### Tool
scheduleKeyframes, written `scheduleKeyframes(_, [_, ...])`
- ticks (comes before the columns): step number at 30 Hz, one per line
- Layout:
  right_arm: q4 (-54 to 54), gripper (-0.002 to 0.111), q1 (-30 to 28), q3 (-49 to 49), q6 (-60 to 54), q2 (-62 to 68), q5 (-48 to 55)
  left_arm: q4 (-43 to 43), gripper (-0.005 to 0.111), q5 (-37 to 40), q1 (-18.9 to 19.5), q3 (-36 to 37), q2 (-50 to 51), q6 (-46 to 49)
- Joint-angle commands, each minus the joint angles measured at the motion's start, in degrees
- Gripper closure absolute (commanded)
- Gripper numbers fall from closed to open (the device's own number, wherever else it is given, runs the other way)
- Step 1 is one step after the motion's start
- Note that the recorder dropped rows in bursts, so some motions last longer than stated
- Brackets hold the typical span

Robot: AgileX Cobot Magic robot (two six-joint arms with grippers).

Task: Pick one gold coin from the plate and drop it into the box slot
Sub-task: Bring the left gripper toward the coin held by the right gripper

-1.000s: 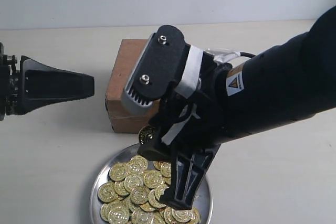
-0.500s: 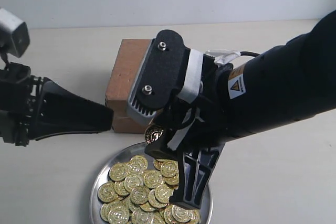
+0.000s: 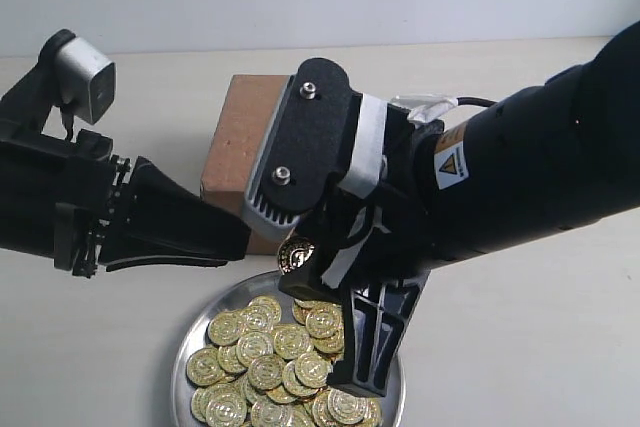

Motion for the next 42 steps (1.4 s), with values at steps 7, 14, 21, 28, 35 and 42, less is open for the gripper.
scheduleKeyframes(7, [-0.51, 0.081, 0.07, -0.31, -0.17, -0.44, -0.34, -0.43, 0.055, 5.39, -6.58, -3.79, 0.12, -1.35])
scheduleKeyframes(14, [-0.94, 0.081, 0.07, -0.31, -0.17, -0.44, -0.45, -0.43, 0.055, 5.9, -6.7, -3.87, 4.97, -1.35])
scheduleKeyframes(21, [-0.95, 0.081, 0.07, -0.31, -0.17, -0.44, -1.46, -0.43, 0.055, 7.5, -8.99, -3.87, 6.2, -0.69])
scheduleKeyframes(28, [-0.95, 0.081, 0.07, -0.31, -0.17, -0.44, -1.46, -0.43, 0.055, 7.85, -9.32, -4.53, 6.68, -0.69])
scheduleKeyframes(35, [-0.95, 0.081, 0.07, -0.31, -0.06, -0.44, -1.34, -0.43, 0.055, 7.96, -9.32, -4.9, 7.16, -0.81])
scheduleKeyframes(42, [-0.95, 0.081, 0.07, -0.31, -0.06, -0.44, -1.34, -0.43, 0.055, 7.96, -9.32, -6.56, 7.16, -1.34])
